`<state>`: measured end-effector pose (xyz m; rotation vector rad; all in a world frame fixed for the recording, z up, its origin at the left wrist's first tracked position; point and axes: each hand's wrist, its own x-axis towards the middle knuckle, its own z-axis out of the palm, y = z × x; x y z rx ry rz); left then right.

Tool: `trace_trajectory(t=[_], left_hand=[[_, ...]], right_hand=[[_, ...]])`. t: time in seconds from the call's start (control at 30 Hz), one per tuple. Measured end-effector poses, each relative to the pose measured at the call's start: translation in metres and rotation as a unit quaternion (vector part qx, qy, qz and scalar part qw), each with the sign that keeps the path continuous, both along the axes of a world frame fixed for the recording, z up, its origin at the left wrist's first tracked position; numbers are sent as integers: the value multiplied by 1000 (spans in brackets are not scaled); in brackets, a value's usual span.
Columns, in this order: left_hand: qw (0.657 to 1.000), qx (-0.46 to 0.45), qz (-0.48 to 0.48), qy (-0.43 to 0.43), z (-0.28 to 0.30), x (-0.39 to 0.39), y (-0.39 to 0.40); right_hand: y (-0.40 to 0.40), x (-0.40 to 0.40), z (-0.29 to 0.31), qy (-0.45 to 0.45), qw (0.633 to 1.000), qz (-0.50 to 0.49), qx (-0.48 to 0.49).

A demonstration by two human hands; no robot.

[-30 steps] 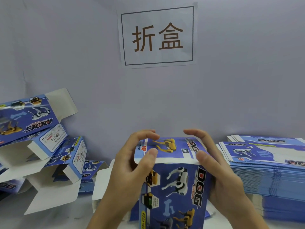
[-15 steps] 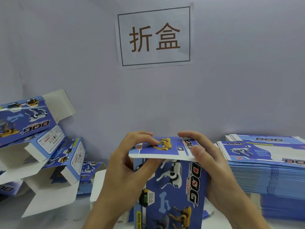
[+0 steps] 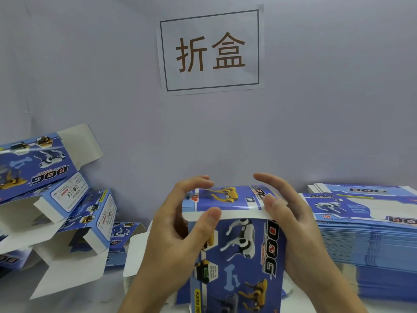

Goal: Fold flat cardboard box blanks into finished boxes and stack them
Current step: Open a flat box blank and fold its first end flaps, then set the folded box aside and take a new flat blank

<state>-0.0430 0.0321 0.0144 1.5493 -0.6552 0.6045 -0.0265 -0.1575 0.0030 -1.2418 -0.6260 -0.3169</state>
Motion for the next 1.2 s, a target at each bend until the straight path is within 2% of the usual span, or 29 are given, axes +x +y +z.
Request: trace_trajectory(t=[0.17, 0.3, 0.37, 0.43, 0.5, 0.57, 0.63, 0.7, 0.73, 0.77, 0.8, 0.83, 0.87, 0.93, 0.97, 1.03, 1.07, 1.13, 1.2], left_hand=[[998, 40, 51, -10, -2, 3, 10], [999, 21, 33, -36, -2, 5, 6], [1000, 14, 10, -14, -4, 7, 6], [997, 44, -37, 60, -7, 12, 8], [973, 124, -72, 180, -8, 12, 13], [926, 236, -132, 263, -5, 13, 17], [883, 331, -152, 296, -6, 11, 23], [882, 347, -130, 290, -9, 12, 32], [909, 307, -104, 261, -6, 14, 33], [950, 216, -62, 215, -3, 18, 39], [984, 70, -12, 163, -1, 24, 49], [992, -56, 22, 114, 3, 29, 62], [988, -122, 62, 77, 6, 34, 74], [990, -50, 112, 70, 9, 35, 81], [987, 20, 135, 88, 8, 35, 77], [965, 137, 180, 134, -8, 39, 65], [948, 206, 198, 139, -18, 41, 56], [883, 369, 228, 180, -38, 49, 42], [825, 456, 247, 225, -49, 56, 40]], right_hand=[[7, 3, -7, -40, 997, -55, -42], [11, 1, -6, -67, 990, -105, -72], [10, 2, -6, -56, 988, -129, -67], [7, 5, -4, -26, 987, -154, -44], [-2, 6, -3, 46, 987, -141, 53], [-16, 7, -3, 120, 975, -82, 167], [-33, 9, -4, 157, 971, -68, 164], [-46, 14, -7, 182, 963, -128, 154], [-50, 17, -12, 191, 961, -148, 138], [-51, 20, -14, 207, 961, -149, 110], [-48, 22, -14, 229, 960, -131, 96], [-43, 21, -13, 248, 955, -129, 97], [-39, 21, -12, 255, 952, -139, 95], [-30, 20, -10, 253, 952, -163, 62], [-26, 21, -11, 252, 952, -169, 39], [-15, 23, -14, 250, 953, -170, -20], [-12, 25, -17, 247, 952, -169, -57], [-7, 30, -22, 245, 947, -169, -124], [-1, 32, -27, 246, 938, -160, -182]])
